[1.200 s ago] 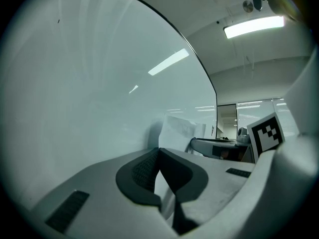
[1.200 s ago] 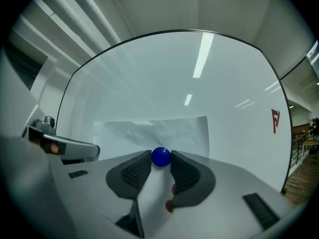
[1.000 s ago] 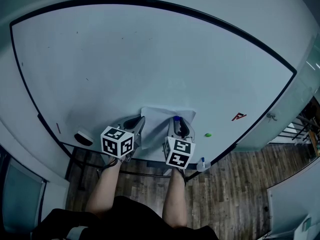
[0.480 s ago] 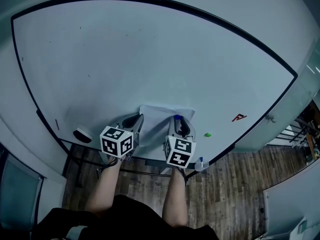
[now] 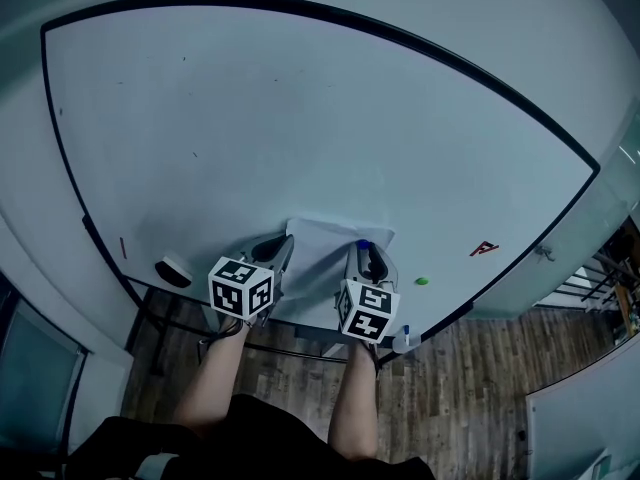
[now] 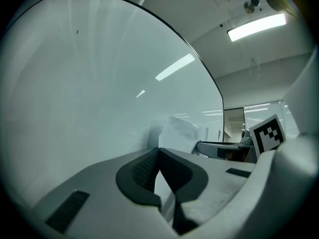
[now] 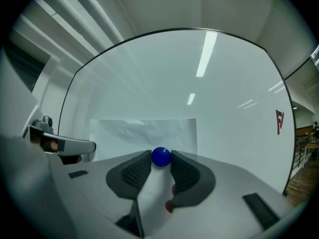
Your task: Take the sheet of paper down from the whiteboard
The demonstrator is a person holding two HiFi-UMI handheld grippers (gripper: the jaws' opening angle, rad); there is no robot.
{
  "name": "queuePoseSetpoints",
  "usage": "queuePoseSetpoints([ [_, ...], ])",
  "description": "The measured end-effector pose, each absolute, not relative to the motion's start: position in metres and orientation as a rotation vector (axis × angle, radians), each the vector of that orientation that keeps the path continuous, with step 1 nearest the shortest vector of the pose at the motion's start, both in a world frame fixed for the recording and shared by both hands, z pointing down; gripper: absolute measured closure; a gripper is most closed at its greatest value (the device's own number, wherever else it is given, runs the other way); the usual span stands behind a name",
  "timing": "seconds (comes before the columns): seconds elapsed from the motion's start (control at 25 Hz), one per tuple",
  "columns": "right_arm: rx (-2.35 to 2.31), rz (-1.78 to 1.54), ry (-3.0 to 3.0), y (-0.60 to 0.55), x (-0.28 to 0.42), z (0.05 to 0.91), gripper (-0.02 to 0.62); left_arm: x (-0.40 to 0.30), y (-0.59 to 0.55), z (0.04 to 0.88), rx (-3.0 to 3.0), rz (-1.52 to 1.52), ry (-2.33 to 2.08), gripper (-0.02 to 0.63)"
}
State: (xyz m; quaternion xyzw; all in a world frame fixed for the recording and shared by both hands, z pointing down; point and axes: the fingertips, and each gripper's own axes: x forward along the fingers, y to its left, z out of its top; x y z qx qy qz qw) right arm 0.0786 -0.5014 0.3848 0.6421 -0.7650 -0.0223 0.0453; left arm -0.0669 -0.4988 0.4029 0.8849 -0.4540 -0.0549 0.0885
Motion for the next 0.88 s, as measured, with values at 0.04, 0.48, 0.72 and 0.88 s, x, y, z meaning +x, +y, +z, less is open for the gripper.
queuePoseSetpoints([
  [0.04, 1.964, -0.063, -2.334, -0.501, 0.08, 0.385, 0.462, -0.068, -0.498, 0.403, 2.629, -0.164, -1.352, 0.586],
  [0.48, 1.976, -0.04, -2.34, -0.501, 0.081, 0.389, 0.462, -0.076, -0.497, 0.404, 2.623, -0.152, -1.379, 0.586],
  [0.72, 1.993, -0.022, -2.354, -0.502, 0.084, 0.387, 0.462, -0.082, -0.499, 0.407, 2.602, -0.158, -1.392, 0.584],
  [0.88, 1.999, -0.006, -2.354, -0.501, 0.083, 0.387, 0.462, -0.087, -0.5, 0.406, 2.6, -0.156, -1.409, 0.584],
])
